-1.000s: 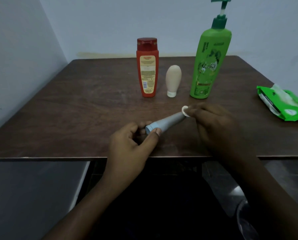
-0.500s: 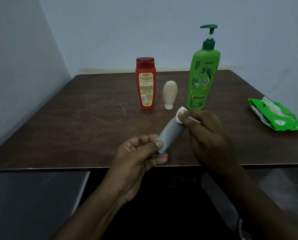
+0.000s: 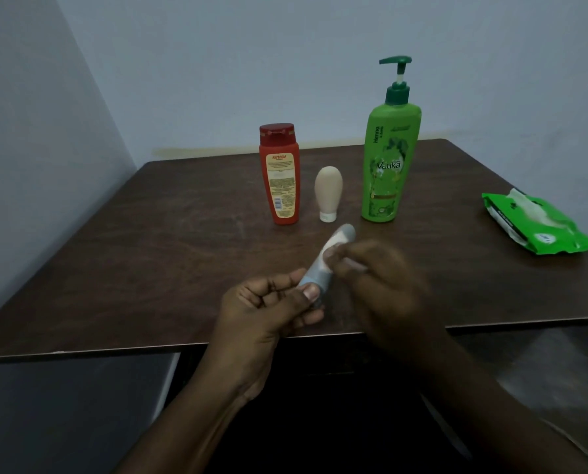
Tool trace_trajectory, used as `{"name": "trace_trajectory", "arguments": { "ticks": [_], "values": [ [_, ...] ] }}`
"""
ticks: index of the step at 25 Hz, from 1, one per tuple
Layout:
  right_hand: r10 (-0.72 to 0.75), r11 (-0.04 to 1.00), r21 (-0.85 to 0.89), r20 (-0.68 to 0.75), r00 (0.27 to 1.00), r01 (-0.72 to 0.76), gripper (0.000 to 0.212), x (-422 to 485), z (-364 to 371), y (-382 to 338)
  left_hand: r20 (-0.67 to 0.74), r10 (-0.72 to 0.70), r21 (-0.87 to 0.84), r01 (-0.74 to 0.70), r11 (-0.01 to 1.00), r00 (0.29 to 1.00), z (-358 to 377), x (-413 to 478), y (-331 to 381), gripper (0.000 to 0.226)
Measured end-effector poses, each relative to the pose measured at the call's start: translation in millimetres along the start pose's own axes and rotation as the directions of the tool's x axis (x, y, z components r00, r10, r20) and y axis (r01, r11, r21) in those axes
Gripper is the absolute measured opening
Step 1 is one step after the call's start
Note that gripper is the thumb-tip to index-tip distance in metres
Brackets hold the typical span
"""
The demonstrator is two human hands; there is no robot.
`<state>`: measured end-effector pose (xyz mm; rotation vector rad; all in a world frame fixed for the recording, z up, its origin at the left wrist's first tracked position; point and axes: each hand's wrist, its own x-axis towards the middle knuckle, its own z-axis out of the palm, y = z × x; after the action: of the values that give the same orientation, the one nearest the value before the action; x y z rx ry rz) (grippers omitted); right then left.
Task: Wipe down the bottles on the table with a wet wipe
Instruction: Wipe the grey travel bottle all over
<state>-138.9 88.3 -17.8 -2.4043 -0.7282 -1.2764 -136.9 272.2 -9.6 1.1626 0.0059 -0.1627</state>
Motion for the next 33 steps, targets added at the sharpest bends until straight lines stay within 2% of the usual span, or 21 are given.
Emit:
{"name": "trace_trajectory", "arguments": {
  "ticks": [2, 3, 6, 8, 11, 13, 17, 19, 22, 25, 27, 31, 33],
  "values": [
    [-0.122, 0.992, 0.022, 0.078, 0.989, 0.121, 0.027, -6, 2, -9, 0.006, 0.01, 0.005, -0.01, 1.0, 1.0, -2, 0, -1, 0.033],
    [-0.127, 0.992, 0.022, 0.094, 0.988, 0.125, 0.027, -3, 0, -2, 0.001, 0.013, 0.021, -0.013, 1.0, 1.0, -2, 0, -1, 0.03],
    [0.064, 0.998, -0.026, -0.002, 0.998, -0.064, 0.032, 9, -9, 24, 0.01, 0.049, 0.095, -0.05, 0.994, 0.999, 1, -6, -4, 0.019],
    [0.114, 0.993, -0.03, -0.047, 0.992, -0.115, 0.031, 7, -9, 19, 0.025, 0.064, 0.103, -0.066, 0.993, 0.998, 5, -7, -6, 0.019],
    [-0.034, 0.999, 0.028, 0.064, 0.997, 0.032, 0.029, -6, -1, -16, 0.013, 0.059, 0.03, -0.059, 0.998, 0.998, 2, -3, -5, 0.029],
    [-0.086, 0.996, 0.022, 0.125, 0.988, 0.084, 0.03, -6, -2, -10, -0.012, 0.063, 0.018, -0.063, 0.998, 0.998, 0, -2, -4, 0.032],
    [0.103, 0.995, -0.003, -0.001, 0.995, -0.103, 0.031, 3, -11, 18, -0.038, 0.078, 0.063, -0.075, 0.995, 0.996, 3, -6, -5, 0.016],
    [0.034, 0.999, 0.03, 0.018, 0.999, -0.035, 0.029, -1, -10, 6, -0.03, 0.098, 0.068, -0.096, 0.993, 0.995, 4, -6, -4, 0.018],
    [-0.144, 0.988, 0.081, 0.157, 0.977, 0.132, 0.027, -5, -6, -5, -0.035, 0.116, 0.078, -0.113, 0.991, 0.993, -1, -4, -4, 0.027],
    [-0.057, 0.998, -0.017, 0.097, 0.994, 0.059, 0.026, 3, -12, 20, -0.057, 0.083, 0.078, -0.078, 0.994, 0.995, 0, -5, -7, 0.023],
    [-0.03, 0.999, -0.011, 0.053, 0.998, 0.031, 0.026, 4, -16, 23, -0.036, 0.078, 0.054, -0.076, 0.996, 0.996, 2, -5, -9, 0.028],
    [-0.191, 0.98, 0.074, 0.149, 0.97, 0.182, 0.025, -6, -11, -1, -0.02, 0.059, 0.016, -0.058, 0.998, 0.998, 1, -4, -7, 0.039],
    [-0.135, 0.99, 0.046, 0.139, 0.981, 0.13, 0.025, -1, -11, 14, -0.037, 0.039, 0.048, -0.037, 0.998, 0.999, 0, -4, -8, 0.041]
  ]
}}
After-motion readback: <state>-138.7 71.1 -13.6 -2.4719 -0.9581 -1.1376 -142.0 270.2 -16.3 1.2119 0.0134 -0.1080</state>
